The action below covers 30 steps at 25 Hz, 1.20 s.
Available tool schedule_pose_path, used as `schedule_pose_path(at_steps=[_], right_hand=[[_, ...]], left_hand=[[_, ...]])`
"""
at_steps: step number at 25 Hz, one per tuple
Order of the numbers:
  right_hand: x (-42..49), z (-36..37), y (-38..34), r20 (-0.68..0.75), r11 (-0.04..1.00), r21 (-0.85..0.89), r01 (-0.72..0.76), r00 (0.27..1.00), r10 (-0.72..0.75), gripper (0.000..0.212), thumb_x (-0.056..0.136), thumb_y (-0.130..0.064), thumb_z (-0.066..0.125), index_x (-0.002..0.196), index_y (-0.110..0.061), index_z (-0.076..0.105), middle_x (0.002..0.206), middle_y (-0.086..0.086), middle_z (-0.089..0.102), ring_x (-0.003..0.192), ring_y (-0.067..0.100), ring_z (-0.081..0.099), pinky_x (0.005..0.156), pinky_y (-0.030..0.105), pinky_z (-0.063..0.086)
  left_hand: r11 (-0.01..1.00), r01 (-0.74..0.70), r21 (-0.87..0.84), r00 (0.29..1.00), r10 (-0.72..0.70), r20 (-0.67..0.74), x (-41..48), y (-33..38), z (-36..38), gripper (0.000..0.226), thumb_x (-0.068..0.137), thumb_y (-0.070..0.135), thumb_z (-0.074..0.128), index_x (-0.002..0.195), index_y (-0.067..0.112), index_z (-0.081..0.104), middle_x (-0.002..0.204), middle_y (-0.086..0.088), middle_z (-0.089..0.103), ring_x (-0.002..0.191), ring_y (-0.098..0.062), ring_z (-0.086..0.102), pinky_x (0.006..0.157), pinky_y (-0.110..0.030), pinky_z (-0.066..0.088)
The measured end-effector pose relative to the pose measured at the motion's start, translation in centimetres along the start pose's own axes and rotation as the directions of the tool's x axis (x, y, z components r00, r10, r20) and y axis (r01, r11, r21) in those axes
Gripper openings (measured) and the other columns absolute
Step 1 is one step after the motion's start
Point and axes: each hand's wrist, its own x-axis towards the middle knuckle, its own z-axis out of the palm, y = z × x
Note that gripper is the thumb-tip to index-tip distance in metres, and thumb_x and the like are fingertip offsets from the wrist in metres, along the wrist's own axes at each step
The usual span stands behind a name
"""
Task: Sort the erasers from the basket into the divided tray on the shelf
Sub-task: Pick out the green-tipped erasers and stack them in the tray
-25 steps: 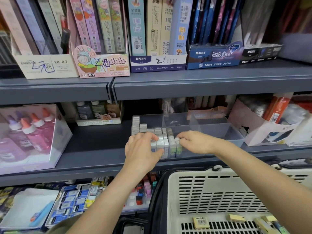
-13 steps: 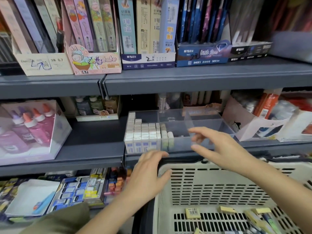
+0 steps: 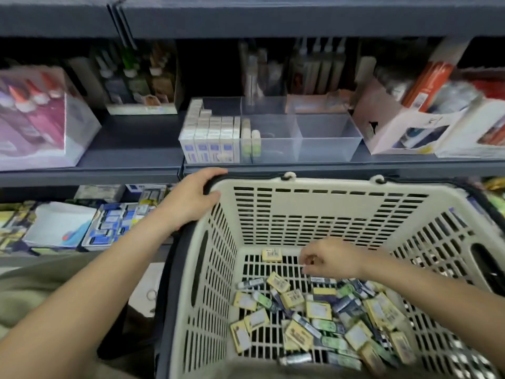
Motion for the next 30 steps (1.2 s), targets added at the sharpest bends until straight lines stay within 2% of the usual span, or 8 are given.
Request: schedule_pose_path(at_steps=[3,6,10,15,18,25,28,30], right_hand=[[2.3,2.9,-2.2,0.053,0.993,-0.104,0.053,0.997,-0.048,0.035,0.09,-0.039,0.055,0.118,-0.018,0.058,0.116,0.001,0.061,0.103,0.018,0.057,0.079,0.029,0.046],[4.0,5.6,-4.4,0.098,0.987,-0.145,0.063,0.994,-0.049,0.048,0.087,-0.042,0.059,0.125,-0.015,0.051,0.124,0.005,0.052,0.107,0.024,0.054,0.082,0.034,0.048],[5.1,8.3,-6.5,0.106,0.96,-0.278,0.009,0.994,0.021,0.054,0.078,-0.051,0.065,0.115,-0.013,0.054,0.111,0.008,0.051,0.097,0.026,0.054,0.068,0.033,0.046],[4.9,8.6,-6.6,0.017,0.952,-0.294,-0.089,0.995,0.098,0.026,0.084,-0.038,0.061,0.093,-0.014,0.054,0.096,0.005,0.056,0.083,0.022,0.055,0.06,0.032,0.047],[4.5,9.5,-6.8,-0.005,0.944,-0.33,-0.021,1.0,0.021,0.017,0.084,-0.026,0.059,0.095,-0.013,0.057,0.098,0.007,0.054,0.077,0.022,0.051,0.057,0.031,0.045],[1.4,3.9,-5.4,-0.205,0.947,0.322,0.009,0.977,0.06,0.014,0.074,-0.02,0.07,0.082,-0.013,0.061,0.074,-0.004,0.057,0.07,0.012,0.053,0.064,0.027,0.044],[0.0,0.8,-6.8,-0.31,0.76,0.628,0.167,0.949,0.048,0.019,0.073,-0.007,0.072,0.072,-0.021,0.061,0.069,-0.007,0.06,0.064,0.007,0.055,0.063,0.022,0.047],[0.0,-0.6,-7.5,-0.357,0.626,0.734,0.262,0.934,0.027,0.023,0.075,-0.001,0.071,0.078,-0.022,0.061,0.068,-0.006,0.065,0.061,0.005,0.06,0.059,0.019,0.05]], left_hand=[[0.986,0.02,0.164,0.991,0.001,-0.131,-1.3,0.5,-0.2,0.047,0.084,0.017,0.061,0.13,0.018,0.051,0.129,-0.005,0.055,0.119,-0.023,0.05,0.101,-0.032,0.038],[0.93,-0.108,0.352,0.956,0.194,-0.221,-4.4,2.1,0.6,0.042,0.082,0.021,0.062,0.123,0.016,0.056,0.128,-0.007,0.051,0.121,-0.027,0.043,0.103,-0.038,0.033],[0.901,-0.289,0.322,0.949,0.313,-0.023,-7.8,4.5,2.4,0.031,0.086,0.03,0.058,0.115,0.02,0.061,0.124,0.001,0.054,0.119,-0.018,0.043,0.102,-0.035,0.033],[0.933,-0.244,0.265,0.903,0.119,0.414,-8.4,4.9,4.2,0.035,0.09,0.038,0.054,0.12,0.021,0.055,0.129,0.0,0.051,0.12,-0.015,0.045,0.095,-0.024,0.032],[0.923,-0.188,0.335,0.882,0.008,0.472,-8.1,4.5,4.1,0.039,0.09,0.041,0.053,0.123,0.021,0.053,0.131,-0.002,0.05,0.118,-0.017,0.047,0.095,-0.03,0.038],[0.936,-0.035,0.349,0.82,-0.173,0.546,-7.3,5.9,4.4,0.058,0.089,0.052,0.049,0.13,0.011,0.046,0.126,-0.006,0.055,0.108,-0.019,0.055,0.085,-0.03,0.046],[0.949,0.312,0.046,0.687,-0.259,0.679,-6.7,7.7,5.2,0.069,0.087,0.062,0.041,0.135,0.013,0.041,0.134,-0.011,0.049,0.112,-0.026,0.055,0.082,-0.035,0.052],[0.747,0.617,-0.246,0.598,-0.243,0.764,-6.2,8.5,5.2,0.06,0.089,0.056,0.043,0.136,0.019,0.04,0.133,-0.007,0.047,0.115,-0.03,0.053,0.083,-0.045,0.053]])
